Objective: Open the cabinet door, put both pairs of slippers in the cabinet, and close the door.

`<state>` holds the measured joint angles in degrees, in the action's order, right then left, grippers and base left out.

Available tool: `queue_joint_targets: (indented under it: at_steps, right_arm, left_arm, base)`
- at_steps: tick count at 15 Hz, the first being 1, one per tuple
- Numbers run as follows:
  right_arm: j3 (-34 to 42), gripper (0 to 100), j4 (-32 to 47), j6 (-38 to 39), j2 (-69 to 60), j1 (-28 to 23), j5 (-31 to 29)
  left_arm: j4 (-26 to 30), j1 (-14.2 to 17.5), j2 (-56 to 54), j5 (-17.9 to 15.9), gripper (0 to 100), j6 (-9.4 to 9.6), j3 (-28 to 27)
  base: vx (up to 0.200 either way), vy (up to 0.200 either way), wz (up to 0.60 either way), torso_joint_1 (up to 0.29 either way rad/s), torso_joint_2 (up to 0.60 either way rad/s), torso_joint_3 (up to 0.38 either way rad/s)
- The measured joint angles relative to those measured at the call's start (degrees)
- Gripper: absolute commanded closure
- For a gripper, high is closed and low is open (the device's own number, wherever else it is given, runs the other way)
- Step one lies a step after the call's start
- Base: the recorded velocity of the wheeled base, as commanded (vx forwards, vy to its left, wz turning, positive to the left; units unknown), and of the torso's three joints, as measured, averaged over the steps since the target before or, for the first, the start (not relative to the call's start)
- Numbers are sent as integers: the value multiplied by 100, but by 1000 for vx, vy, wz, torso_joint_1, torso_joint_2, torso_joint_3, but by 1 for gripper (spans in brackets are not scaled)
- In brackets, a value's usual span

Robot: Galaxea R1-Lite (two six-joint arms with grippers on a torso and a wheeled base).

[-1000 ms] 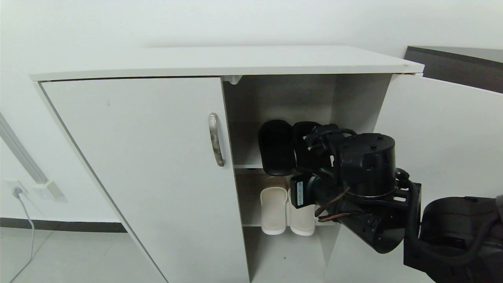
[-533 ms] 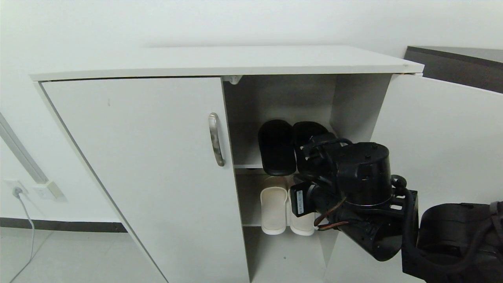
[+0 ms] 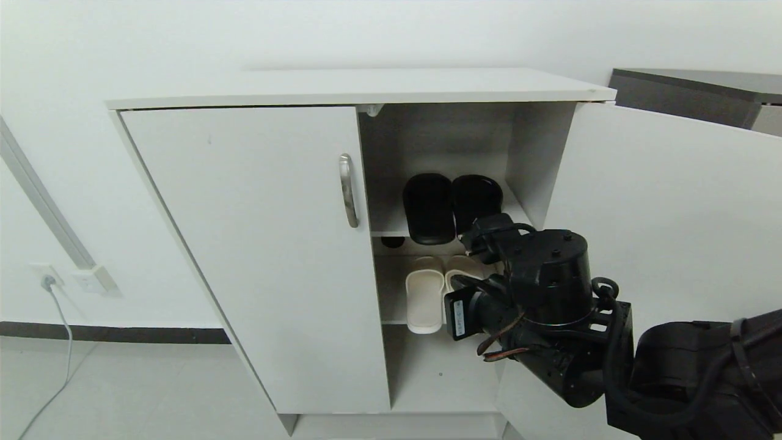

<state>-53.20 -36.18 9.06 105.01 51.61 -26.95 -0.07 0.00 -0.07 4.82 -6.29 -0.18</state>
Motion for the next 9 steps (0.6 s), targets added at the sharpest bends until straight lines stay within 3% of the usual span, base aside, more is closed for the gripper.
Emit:
queue_joint_targets:
  at_steps: [8,9]
  right_arm:
    - [-16,100,-13,5,141,-5,-11]
    - [-13,100,-51,7,168,-5,-11]
  left_arm:
    - [-6,0,0,5,100,-2,2]
    - [-11,0,0,5,100,-2,2]
  base:
    - [-200,0,0,1,3,3]
    - [0,0,0,0,0,0]
